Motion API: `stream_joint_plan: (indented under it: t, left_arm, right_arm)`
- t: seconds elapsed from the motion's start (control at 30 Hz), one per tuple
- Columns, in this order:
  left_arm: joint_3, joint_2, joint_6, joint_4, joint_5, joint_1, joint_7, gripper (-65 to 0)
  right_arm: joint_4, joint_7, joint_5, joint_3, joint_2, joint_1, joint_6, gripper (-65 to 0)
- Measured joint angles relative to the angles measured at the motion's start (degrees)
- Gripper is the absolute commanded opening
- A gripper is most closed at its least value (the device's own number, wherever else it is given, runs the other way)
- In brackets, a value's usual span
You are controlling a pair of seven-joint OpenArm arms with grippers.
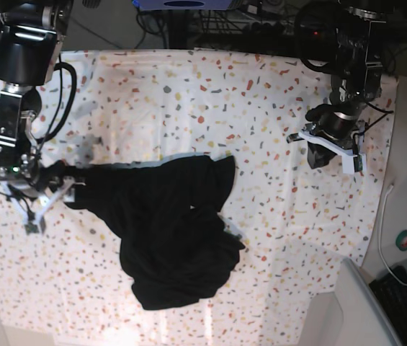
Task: Layout the t-shirt on the table in an organized manner, then fold the t-shirt properly
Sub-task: 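Lower both grippers onto the black t-shirt and grasp its edges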
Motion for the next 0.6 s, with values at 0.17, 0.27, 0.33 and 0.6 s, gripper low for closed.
stream_joint_plan:
  t: [0.17,0.27,0.33,0.6]
  left_arm:
    - [-0.76,-0.35,0.17,-2.36,0.04,0.48,-0.17,-65.0]
    - [0.24,-1.44,-0.07,-2.36,0.0,1.22,0.42,-65.0]
    - [0.22,-1.62,0.17,-2.36,0.02,0.96,0.28,-63.4]
    - [10.16,-1.95,0.44,-3.37,-0.22,-8.52,0.02,-32.1]
  right_arm:
    - [1.03,0.24,0.57,-10.51,-2.4,4.81,-0.15,-23.1]
    - [-1.99,-2.12,0.92,-10.19,-3.32,7.52,-7.43,-23.1]
    - [-2.01,-2.43,0.52,-10.12,-2.49,6.67,-9.77,-23.1]
    - [-2.95,-2.97,0.94,-10.05,-3.1,1.05,-11.1,-23.1]
